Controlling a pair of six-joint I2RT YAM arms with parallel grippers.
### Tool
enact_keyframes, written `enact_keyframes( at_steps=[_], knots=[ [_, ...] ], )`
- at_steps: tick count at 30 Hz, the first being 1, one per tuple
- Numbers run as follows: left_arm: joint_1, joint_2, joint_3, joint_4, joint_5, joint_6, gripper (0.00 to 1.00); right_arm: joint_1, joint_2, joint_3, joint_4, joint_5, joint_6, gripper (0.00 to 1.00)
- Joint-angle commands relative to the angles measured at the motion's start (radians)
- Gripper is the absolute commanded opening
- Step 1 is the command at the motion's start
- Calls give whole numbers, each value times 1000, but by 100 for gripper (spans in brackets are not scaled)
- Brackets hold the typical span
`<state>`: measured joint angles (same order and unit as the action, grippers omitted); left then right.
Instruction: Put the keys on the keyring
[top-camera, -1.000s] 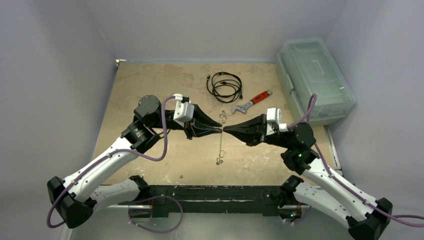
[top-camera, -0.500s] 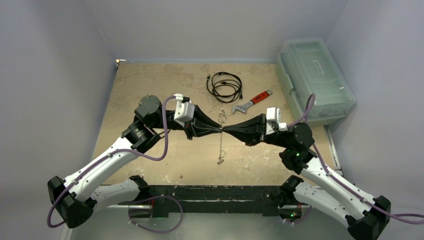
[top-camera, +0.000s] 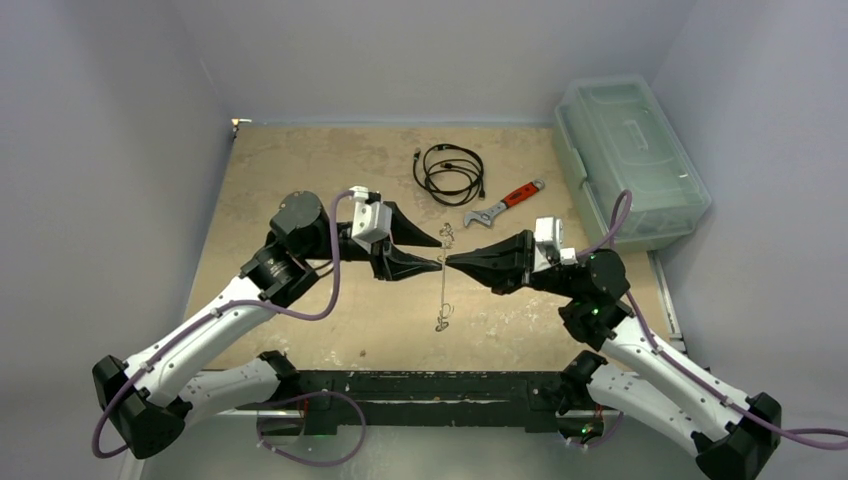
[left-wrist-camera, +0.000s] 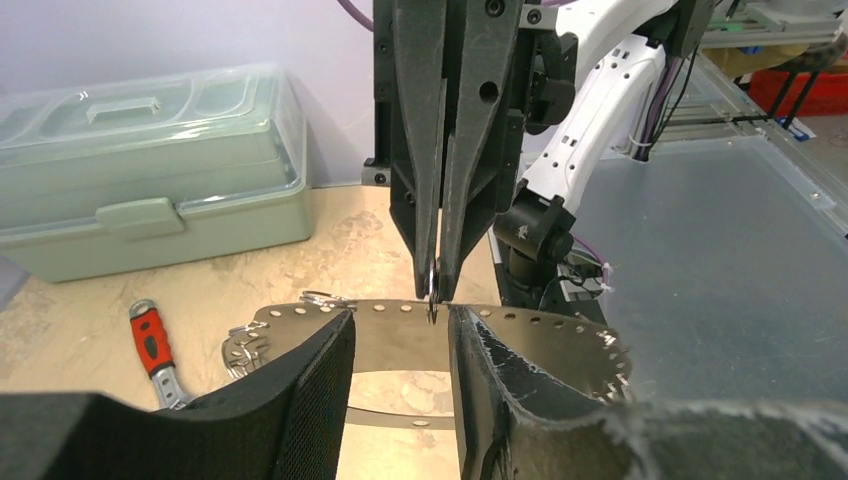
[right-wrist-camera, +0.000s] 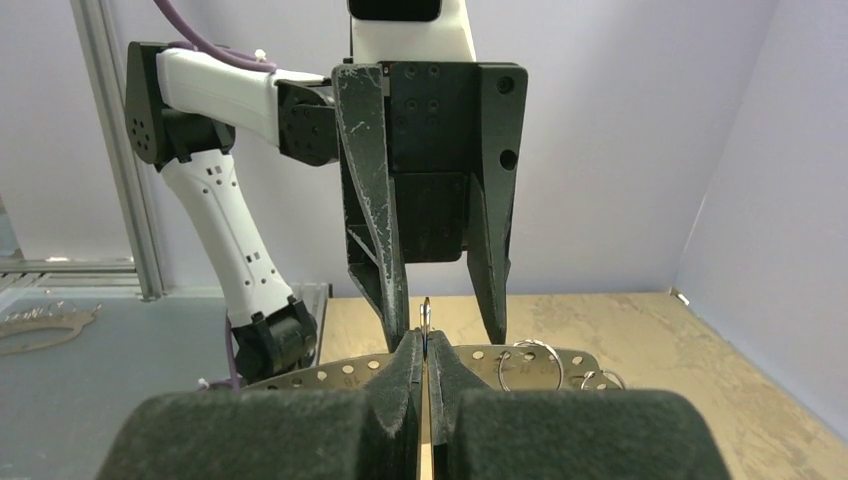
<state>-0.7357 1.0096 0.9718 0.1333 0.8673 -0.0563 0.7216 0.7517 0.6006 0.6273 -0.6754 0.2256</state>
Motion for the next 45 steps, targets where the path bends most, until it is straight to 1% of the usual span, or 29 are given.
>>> enact_keyframes(
  at_steps=[1, 5, 10, 25, 35, 38, 41, 45],
  knots=[
    [-3, -35, 30, -34, -17, 38, 38, 4, -25, 8, 75, 10, 11, 0],
    [-2, -47, 31, -38, -16, 41, 37, 4, -23, 9, 72, 13, 8, 0],
    [-3, -38, 32, -26, -2, 34, 32, 4, -15, 9, 72, 10, 8, 0],
    [-3, 3, 32, 20, 42, 3, 27, 4, 15, 18, 79, 10, 3, 0],
    [-4, 12, 34, 23, 40, 1, 16, 4, 18, 17, 77, 16, 5, 0],
    [-3, 11, 35, 21, 31, 2, 16, 3, 21, 19, 71, 15, 4, 0],
    [-4, 8, 35, 14, 20, 6, 21, 3, 26, 22, 64, 17, 0, 0],
    [-3, 5, 36, -1, 7, 19, 22, 4, 35, 28, 46, 17, -6, 0]
  ],
)
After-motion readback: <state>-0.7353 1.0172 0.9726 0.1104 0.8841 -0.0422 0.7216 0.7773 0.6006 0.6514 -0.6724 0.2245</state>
